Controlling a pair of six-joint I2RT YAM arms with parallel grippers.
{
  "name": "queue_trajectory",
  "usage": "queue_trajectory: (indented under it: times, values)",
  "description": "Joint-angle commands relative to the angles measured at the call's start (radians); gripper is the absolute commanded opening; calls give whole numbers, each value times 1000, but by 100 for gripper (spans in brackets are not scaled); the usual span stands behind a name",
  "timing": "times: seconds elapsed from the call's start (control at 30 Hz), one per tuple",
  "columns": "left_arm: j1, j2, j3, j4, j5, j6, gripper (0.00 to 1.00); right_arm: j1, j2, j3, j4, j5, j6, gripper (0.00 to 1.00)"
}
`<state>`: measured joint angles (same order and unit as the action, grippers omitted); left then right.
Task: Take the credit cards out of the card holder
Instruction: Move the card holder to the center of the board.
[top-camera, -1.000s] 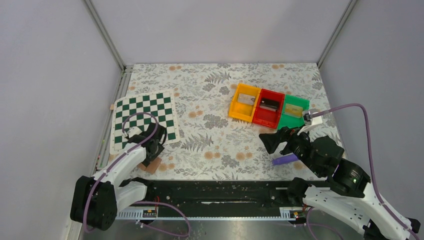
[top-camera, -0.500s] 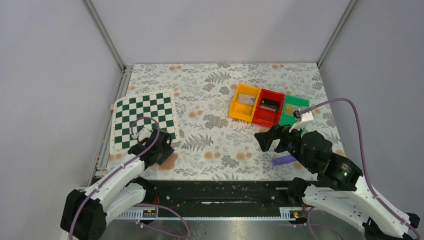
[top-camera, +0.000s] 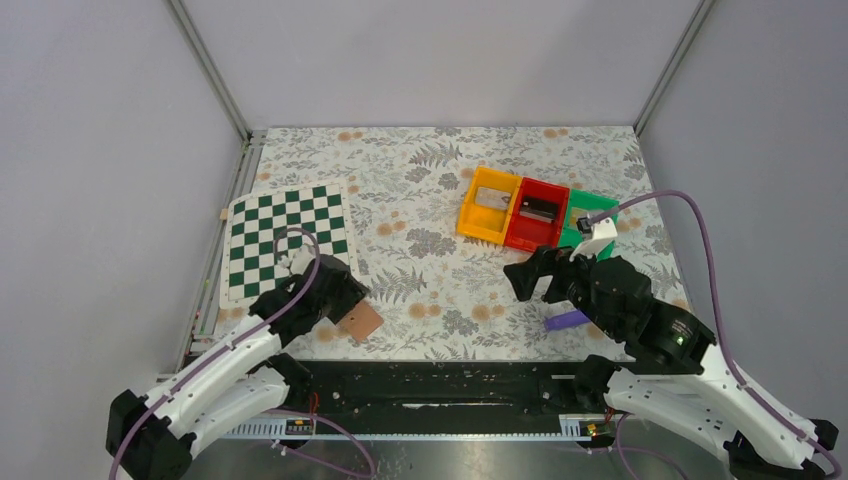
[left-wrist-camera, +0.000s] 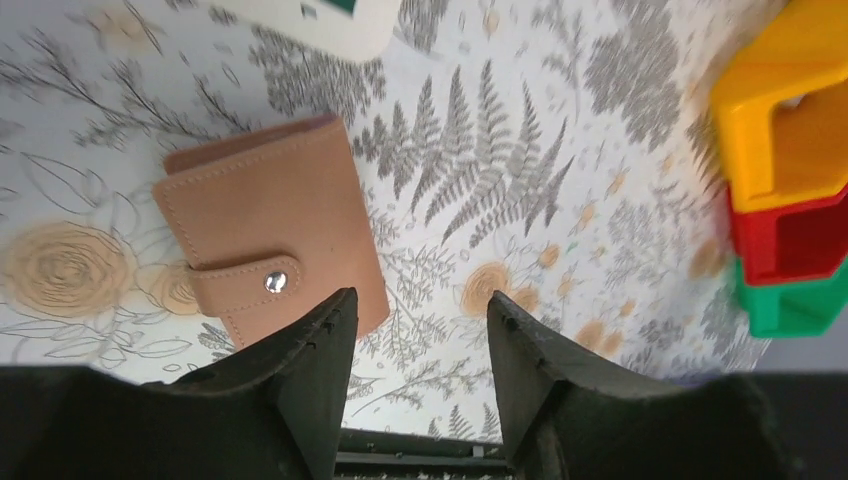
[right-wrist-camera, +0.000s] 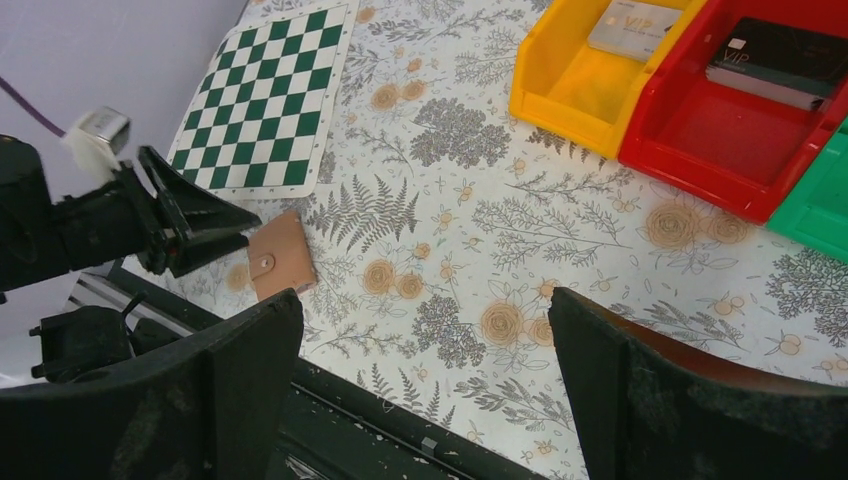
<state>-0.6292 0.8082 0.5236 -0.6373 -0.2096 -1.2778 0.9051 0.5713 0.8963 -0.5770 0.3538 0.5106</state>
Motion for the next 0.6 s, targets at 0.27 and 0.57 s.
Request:
queue_trajectory:
  times: [0.27, 0.57]
  values:
    - [280, -4, 79, -218, -245, 89, 56, -3, 100, -101, 140, -232, 104, 96]
    - [289, 71, -88, 112, -9, 154, 66, -3, 88, -121, 154, -202, 95, 95]
